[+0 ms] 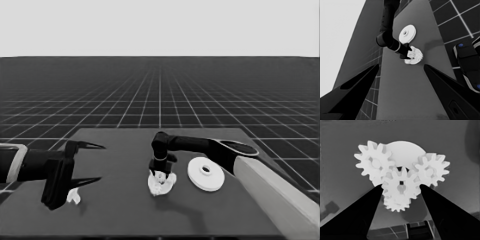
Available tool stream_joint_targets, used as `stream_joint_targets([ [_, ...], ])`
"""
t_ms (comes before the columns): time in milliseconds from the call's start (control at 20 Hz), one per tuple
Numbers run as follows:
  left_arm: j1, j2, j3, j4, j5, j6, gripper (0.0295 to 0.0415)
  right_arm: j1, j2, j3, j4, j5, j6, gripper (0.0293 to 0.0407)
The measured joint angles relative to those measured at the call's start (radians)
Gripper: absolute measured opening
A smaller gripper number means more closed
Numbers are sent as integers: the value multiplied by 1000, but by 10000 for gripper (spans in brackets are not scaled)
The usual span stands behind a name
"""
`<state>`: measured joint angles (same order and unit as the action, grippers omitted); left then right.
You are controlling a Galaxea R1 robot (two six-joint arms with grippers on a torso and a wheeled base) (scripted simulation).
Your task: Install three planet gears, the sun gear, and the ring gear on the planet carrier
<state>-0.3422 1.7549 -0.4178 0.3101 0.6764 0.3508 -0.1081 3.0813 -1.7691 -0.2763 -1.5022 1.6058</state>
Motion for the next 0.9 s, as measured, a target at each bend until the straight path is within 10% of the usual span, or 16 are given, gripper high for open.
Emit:
stream_joint_targets([
  [900, 0, 0, 0, 0, 0, 0, 385, 0, 0, 0, 0, 0, 188, 309],
])
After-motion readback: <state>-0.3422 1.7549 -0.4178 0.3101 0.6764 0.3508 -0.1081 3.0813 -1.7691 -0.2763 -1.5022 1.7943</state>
